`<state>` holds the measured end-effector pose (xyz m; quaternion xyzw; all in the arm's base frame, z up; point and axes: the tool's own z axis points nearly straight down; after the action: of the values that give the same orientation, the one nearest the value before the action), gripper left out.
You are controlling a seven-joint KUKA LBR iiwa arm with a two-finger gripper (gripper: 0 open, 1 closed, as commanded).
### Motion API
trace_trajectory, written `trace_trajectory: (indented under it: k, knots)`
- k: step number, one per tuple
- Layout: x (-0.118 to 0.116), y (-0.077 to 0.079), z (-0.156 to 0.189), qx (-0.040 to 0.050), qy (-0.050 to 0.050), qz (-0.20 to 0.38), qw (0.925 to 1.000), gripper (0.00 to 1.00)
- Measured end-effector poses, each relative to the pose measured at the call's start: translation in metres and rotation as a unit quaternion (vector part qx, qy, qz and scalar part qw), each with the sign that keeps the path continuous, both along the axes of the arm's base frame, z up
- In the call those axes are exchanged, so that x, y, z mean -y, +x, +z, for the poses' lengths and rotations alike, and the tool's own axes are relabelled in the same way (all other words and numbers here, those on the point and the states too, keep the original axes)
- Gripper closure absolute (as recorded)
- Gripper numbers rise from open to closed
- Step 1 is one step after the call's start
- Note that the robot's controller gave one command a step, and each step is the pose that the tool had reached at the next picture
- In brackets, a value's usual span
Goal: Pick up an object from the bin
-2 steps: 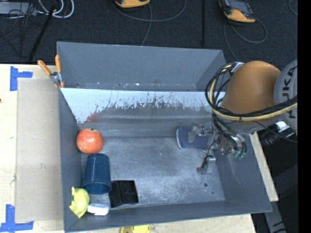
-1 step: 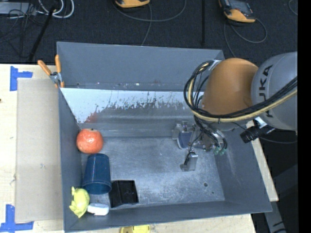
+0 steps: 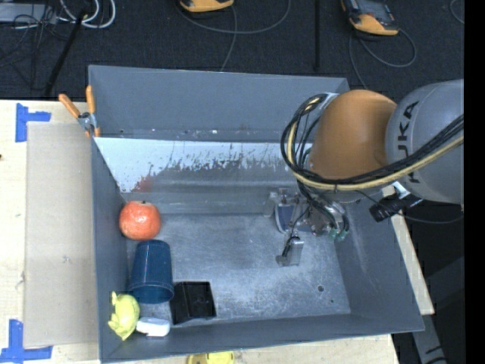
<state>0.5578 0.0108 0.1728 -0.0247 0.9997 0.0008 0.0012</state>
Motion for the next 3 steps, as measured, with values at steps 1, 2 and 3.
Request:
trace_trajectory:
  k: [1,2,3]
  knots:
    - [0.002,0.015,0.003,-0.0006,-0.001,0.055,0.9985,0.0]
    - [-0.006,0.026,-0.007,0.0069,-0.003,0.124,0.9923,0.0]
    - [-0.052,0.018,-0.044,-0.0026,-0.001,0.036,0.9994,0.0]
